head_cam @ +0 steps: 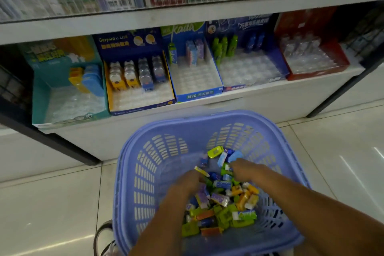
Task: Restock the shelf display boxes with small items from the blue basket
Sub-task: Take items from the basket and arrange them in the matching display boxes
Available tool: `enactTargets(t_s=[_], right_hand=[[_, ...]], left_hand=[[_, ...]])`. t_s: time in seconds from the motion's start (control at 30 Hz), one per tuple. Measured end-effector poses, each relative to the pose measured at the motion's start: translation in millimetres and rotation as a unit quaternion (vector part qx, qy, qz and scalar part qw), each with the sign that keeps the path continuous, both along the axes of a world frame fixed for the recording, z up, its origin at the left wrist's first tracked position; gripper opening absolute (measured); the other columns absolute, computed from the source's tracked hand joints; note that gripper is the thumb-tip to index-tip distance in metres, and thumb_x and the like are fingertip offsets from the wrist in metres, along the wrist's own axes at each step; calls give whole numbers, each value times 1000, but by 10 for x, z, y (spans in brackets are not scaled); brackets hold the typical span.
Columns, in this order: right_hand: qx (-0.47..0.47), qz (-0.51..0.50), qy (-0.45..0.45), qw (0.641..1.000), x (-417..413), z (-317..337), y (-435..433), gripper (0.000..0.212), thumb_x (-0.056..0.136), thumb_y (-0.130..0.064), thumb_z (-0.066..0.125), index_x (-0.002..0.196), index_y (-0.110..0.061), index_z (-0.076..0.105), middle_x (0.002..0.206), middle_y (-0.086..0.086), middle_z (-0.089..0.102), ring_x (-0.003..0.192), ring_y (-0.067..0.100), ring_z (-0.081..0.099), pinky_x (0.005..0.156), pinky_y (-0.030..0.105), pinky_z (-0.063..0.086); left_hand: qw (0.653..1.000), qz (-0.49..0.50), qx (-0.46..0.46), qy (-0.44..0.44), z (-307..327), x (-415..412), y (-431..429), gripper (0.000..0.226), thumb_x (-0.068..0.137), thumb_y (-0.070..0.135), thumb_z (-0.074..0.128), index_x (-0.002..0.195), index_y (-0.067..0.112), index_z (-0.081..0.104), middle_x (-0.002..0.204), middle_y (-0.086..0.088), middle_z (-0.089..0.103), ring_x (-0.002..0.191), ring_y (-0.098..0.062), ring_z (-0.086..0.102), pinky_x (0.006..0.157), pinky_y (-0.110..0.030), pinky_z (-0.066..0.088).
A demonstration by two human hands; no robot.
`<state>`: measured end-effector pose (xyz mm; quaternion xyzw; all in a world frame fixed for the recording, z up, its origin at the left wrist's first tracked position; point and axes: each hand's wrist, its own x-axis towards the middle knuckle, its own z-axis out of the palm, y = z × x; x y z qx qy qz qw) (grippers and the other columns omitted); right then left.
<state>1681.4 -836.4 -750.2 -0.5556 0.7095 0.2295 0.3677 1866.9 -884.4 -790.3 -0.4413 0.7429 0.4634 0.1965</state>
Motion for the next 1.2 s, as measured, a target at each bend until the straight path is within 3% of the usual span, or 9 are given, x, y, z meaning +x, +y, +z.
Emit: enactTargets(t_s=[0.27, 0.4, 0.5, 0.57, 0.67, 0.77, 0.87, 1.0, 1.2], right_hand=[[-81, -12, 95, 992, -84, -427, 79, 46, 99, -15, 37, 144, -11, 26, 138, 17, 43, 120, 33, 51, 96, 39, 43], [-66, -13, 91, 994, -141, -394, 31, 38, 98, -9, 39, 136, -11, 43, 136, 15, 47, 125, 28, 46, 101, 35, 40], [-107, -133, -45, 984, -144, -182, -37, 15, 98, -20, 48, 83, -17, 52, 79, 9, 52, 72, 13, 52, 73, 30, 41], [-95, -298, -247, 917, -176, 70, -89, 25, 96, -18, 53, 73, -17, 44, 59, 3, 45, 51, 13, 48, 59, 29, 41], [-77, -449, -481, 749, -238, 521, -97, 6, 86, -20, 65, 88, -14, 65, 69, 4, 63, 59, 17, 62, 57, 25, 53], [-126, -439, -531, 714, -228, 908, -136, 19, 81, -28, 64, 91, -13, 68, 65, 5, 57, 50, 13, 47, 50, 21, 47], [-163, -412, -544, 713, -158, 1228, -197, 15, 90, -28, 54, 93, -16, 62, 60, 3, 55, 39, 7, 36, 44, 19, 44], [-268, -417, -526, 692, -83, 1557, -355, 16, 96, -22, 49, 84, -17, 58, 60, 1, 48, 36, 4, 32, 41, 19, 42], [-507, -291, -301, 753, -95, 2034, -1044, 14, 86, -13, 66, 88, -15, 53, 68, 3, 61, 47, 7, 60, 63, 34, 54]], left_hand=[[997, 17, -71, -13, -343, -11, 11, 26, 82, 8, 65, 107, 15, 68, 117, -11, 65, 109, -28, 60, 91, -36, 49], [996, 26, -88, -21, -369, -12, 17, 21, 81, 13, 66, 100, 21, 69, 114, -8, 66, 108, -28, 58, 90, -36, 50], [991, 111, -54, 47, -234, -46, -51, 7, 83, 11, 65, 79, 17, 66, 93, -13, 71, 90, -24, 66, 72, -30, 49], [982, 160, -40, 93, -66, -97, -183, 21, 82, 13, 68, 62, 12, 61, 64, -7, 66, 65, -8, 63, 60, -25, 42], [944, 262, 67, 190, 346, -208, -331, 32, 85, 14, 69, 56, 17, 57, 43, 6, 52, 44, -1, 48, 54, -21, 42], [877, 331, 180, 297, 791, -292, -403, 24, 92, 13, 58, 69, 11, 56, 61, -5, 54, 50, -10, 55, 62, -29, 51], [826, 352, 240, 368, 1251, -322, -462, 25, 97, 19, 51, 73, 10, 55, 60, -3, 55, 47, -8, 52, 51, -21, 51], [838, 342, 88, 417, 1729, -314, -512, 19, 97, 26, 52, 82, 14, 54, 62, 5, 54, 48, -4, 47, 48, -16, 40], [802, 366, -199, 429, 1944, -184, -580, 8, 92, 21, 60, 99, 24, 58, 76, 15, 57, 59, 7, 50, 53, -8, 38]])
